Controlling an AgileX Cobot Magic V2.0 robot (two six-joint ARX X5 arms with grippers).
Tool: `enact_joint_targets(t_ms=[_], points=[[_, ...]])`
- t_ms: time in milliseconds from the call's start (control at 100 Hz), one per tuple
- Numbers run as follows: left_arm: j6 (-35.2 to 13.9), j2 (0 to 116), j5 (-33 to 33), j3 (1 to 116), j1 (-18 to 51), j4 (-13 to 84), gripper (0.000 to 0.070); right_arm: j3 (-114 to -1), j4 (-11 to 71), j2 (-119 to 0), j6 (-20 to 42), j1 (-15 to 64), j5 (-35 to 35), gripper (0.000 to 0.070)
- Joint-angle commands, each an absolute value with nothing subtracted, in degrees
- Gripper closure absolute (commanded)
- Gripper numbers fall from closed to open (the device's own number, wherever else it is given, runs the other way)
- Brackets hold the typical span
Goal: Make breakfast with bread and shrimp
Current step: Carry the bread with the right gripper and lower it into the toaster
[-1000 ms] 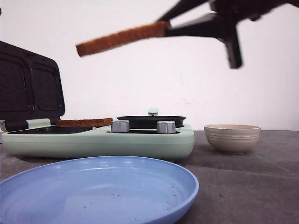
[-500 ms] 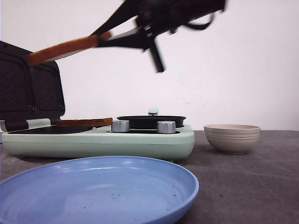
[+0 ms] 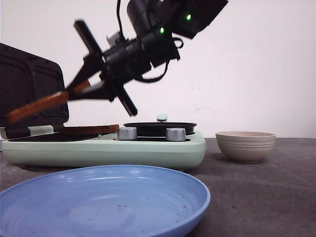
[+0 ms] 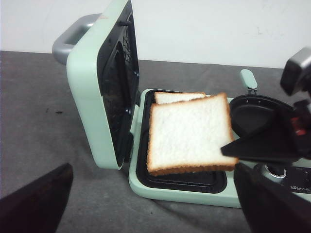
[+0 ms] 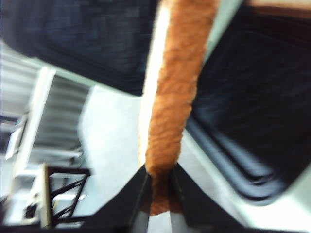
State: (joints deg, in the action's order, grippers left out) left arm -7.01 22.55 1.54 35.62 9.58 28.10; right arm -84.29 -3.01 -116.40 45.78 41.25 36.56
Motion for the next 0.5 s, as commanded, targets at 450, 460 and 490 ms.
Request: enact_joint_targets(t_ms=[450,460,490], points=[[-8.2,22.6,1.6,36.1,9.6,27.7,0.0104,-85.9,-3.8,-119.5,46.5,42.1,32.0,0.0700],[-8.2,22.6,1.6,36.1,9.6,27.7,0.0105,-85.9,-3.8,-119.5,46.5,42.2,31.8,0.0700],[-8.2,22.6,1.6,36.1,9.6,27.7,0.0104,-85.9,-3.8,-119.5,46.5,42.2,31.4,0.0700]])
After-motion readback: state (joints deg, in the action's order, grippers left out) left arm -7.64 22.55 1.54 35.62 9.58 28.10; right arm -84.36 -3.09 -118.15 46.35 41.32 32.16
